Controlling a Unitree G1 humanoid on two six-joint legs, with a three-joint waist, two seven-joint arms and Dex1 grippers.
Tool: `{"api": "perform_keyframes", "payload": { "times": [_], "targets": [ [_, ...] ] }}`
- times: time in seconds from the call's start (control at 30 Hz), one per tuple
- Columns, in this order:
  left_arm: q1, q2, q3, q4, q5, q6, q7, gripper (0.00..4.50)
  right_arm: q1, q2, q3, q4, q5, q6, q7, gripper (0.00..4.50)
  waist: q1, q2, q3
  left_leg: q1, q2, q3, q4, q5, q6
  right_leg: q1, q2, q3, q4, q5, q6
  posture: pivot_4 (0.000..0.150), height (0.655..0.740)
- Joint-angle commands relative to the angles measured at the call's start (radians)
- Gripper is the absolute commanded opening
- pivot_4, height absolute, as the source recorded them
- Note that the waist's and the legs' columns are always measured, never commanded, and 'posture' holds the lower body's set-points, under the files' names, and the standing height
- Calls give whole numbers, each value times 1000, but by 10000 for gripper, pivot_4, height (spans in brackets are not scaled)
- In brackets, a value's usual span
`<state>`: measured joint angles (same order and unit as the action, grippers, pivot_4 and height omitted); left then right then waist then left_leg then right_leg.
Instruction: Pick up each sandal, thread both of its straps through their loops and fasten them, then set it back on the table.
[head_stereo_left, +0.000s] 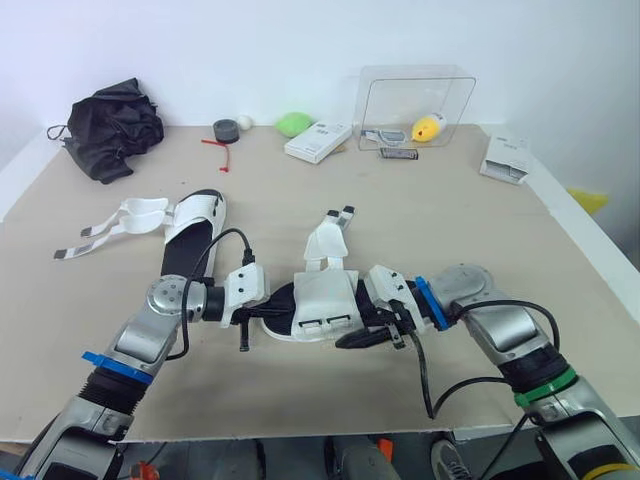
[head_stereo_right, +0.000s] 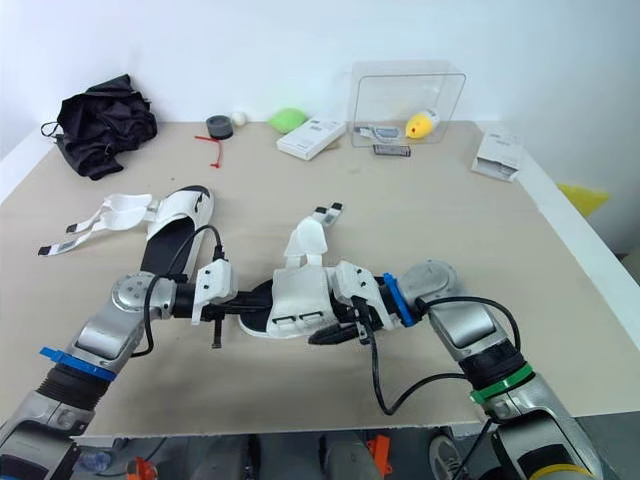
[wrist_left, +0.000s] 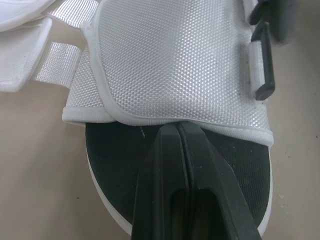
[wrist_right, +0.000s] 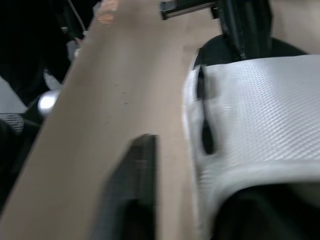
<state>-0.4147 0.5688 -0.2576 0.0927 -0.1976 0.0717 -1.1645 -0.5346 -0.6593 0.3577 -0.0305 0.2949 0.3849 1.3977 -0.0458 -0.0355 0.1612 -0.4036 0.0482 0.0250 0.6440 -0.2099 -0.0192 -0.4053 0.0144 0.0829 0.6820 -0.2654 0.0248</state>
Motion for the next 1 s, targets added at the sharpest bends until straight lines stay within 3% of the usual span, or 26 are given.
{"api": "perform_keyframes", "payload": {
  "times": [0.03,0.1,0.27,0.5,0.57,0.77,1.0],
  "targets": [
    [53,19,-59,51,50,24,-34,0,18,-22,-16,-17,3,39,-6,34892,0,0,-3,0,0,0,0,0,0,0,0,0,0,0,0,1500,7400],
    [60,17,-64,52,49,26,-38,0,23,-28,-23,-28,-1,59,-23,44413,-1,2,-5,1,0,0,0,0,0,0,0,0,0,0,-1,1500,7400],
    [67,16,-68,65,55,14,-38,0,51,-99,-124,-99,100,188,-25,44413,0,3,-7,1,0,0,-1,0,0,1,0,0,0,0,0,1500,7400],
    [79,8,-65,68,51,10,-33,0,67,-172,-379,-122,260,280,-82,44413,0,5,-8,2,-2,1,-2,0,0,1,-2,1,0,-2,1,1500,7400],
    [79,-3,-66,78,52,-6,-28,0,9,-155,-455,-77,299,316,-146,44413,-1,6,-9,2,-2,1,-2,0,0,1,-2,1,0,-2,1,1500,7400],
    [65,-29,-67,144,88,-78,8,0,-146,-36,-494,48,288,431,-404,44413,0,7,-10,5,-2,2,-3,0,0,3,-2,2,0,-2,1,1500,7400],
    [54,-44,-73,182,99,-128,10,0,-334,85,-477,273,324,791,-578,44413,5,9,-11,5,-3,3,-3,0,1,4,-4,5,-1,-1,3,1500,7400]
  ]
}}
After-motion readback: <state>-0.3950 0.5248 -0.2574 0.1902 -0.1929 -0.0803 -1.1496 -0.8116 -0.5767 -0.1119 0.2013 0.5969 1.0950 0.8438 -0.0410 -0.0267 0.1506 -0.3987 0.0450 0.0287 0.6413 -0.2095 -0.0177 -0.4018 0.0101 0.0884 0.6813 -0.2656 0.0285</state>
